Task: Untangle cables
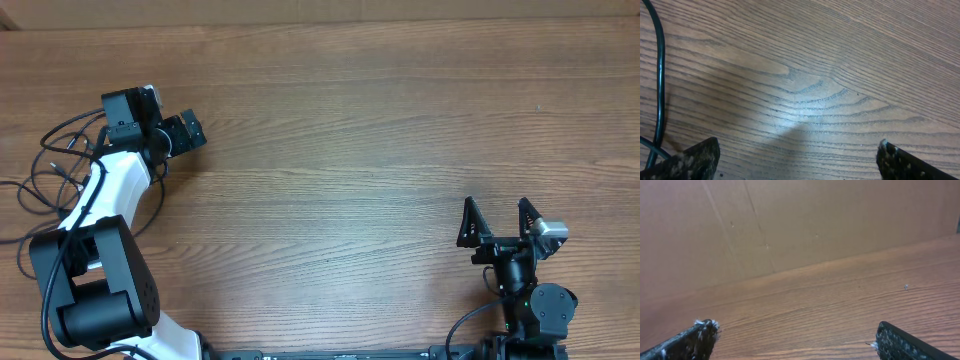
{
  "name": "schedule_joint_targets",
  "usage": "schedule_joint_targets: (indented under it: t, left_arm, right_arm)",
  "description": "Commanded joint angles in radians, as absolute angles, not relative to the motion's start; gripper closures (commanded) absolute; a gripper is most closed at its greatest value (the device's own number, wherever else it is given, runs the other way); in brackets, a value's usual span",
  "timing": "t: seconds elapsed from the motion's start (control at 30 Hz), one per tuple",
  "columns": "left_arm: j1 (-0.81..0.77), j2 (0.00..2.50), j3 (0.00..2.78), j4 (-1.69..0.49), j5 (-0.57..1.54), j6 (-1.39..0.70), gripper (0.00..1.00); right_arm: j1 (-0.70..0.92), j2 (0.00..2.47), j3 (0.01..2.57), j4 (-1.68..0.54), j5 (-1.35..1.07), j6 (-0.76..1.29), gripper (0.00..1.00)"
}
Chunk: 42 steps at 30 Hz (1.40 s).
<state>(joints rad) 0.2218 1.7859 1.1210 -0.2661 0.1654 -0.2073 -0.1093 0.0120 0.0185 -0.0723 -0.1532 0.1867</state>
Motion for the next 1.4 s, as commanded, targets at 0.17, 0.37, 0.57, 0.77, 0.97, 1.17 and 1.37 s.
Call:
schedule_joint_targets:
  t: [0.17,0.37,0.57,0.77,0.97,1.17,1.37]
  left_arm:
    - [0.214,1.778,1.128,-0.265,0.180,-0.202,0.00]
    - [0.214,1.778,1.128,-0.265,0.180,-0.202,0.01]
    - [0.214,1.778,1.128,-0.265,0.180,-0.202,0.01]
    - [0.214,1.778,1.128,-0.265,0.180,-0.202,0.00]
    - [0.214,1.778,1.128,-0.265,0.180,-0.202,0.01]
    - [0.214,1.778,1.128,-0.265,0.180,-0.202,0.00]
    - [0.214,1.778,1.128,-0.265,0.180,-0.202,0.00]
  right_arm:
    - [-0.094,0.003,0.008,-0.069,-0.150,0.188,0.00]
    - [-0.047,0.003,0.008,-0.069,-0.150,0.188,0.00]
    - [0.022,0.003,0.008,-0.070,-0.149,0.188,0.00]
    - [0.028,0.003,0.008,-0.070,-0.135,0.154,0.00]
    - [0.051,0.003,0.008,-0.075,-0.131,-0.092,0.00]
    - [0.051,0.003,0.008,-0.077,-0.116,-0.125,0.00]
    - [0.051,0.003,0.008,-0.076,-0.117,-0.125,0.00]
